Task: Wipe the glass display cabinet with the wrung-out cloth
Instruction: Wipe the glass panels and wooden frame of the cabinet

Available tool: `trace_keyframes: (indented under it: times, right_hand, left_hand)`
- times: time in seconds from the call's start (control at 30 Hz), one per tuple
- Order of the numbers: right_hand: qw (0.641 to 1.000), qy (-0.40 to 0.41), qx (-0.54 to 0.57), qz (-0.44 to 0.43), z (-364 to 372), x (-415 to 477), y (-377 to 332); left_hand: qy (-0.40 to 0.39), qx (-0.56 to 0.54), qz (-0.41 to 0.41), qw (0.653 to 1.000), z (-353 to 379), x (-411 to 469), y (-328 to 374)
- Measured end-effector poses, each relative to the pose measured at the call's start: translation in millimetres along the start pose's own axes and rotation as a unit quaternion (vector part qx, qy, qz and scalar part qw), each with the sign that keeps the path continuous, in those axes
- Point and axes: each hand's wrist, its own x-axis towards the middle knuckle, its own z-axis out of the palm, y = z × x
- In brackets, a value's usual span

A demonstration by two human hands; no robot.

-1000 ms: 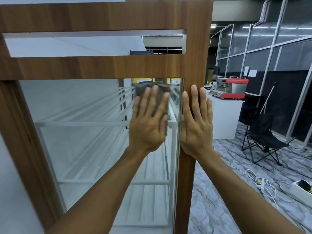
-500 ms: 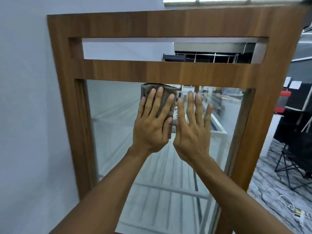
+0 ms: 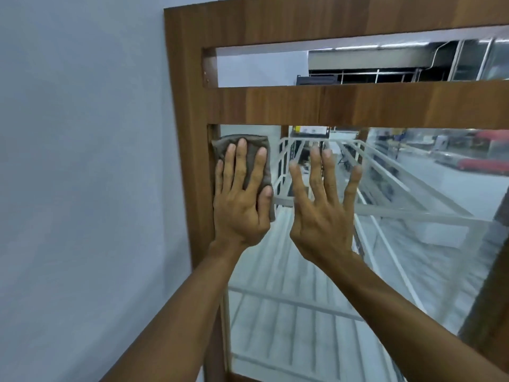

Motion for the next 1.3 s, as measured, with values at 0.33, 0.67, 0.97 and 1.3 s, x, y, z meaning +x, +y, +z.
trace_keyframes:
  times: [0.33,0.67,0.97,1.3]
  right_hand:
    - [1.000,0.010,0.016,0.015,6,-38,-3]
    - [0.999,0.017,-0.008,0.038,1,-61,21]
    - [0.999,-0.008,-0.013,0.031,-12,-76,55]
    - [1.000,-0.012,-0.010,0.027,-22,-77,71]
  left_hand:
    - [-0.062,-0.008,0.101,0.993,14,-56,17]
    - [-0.053,-0.036,0.101,0.993,27,-55,51]
    - [-0.016,-0.035,-0.052,0.998,34,-48,97]
    - [-0.014,-0.026,-0.034,0.999,37,-31,115]
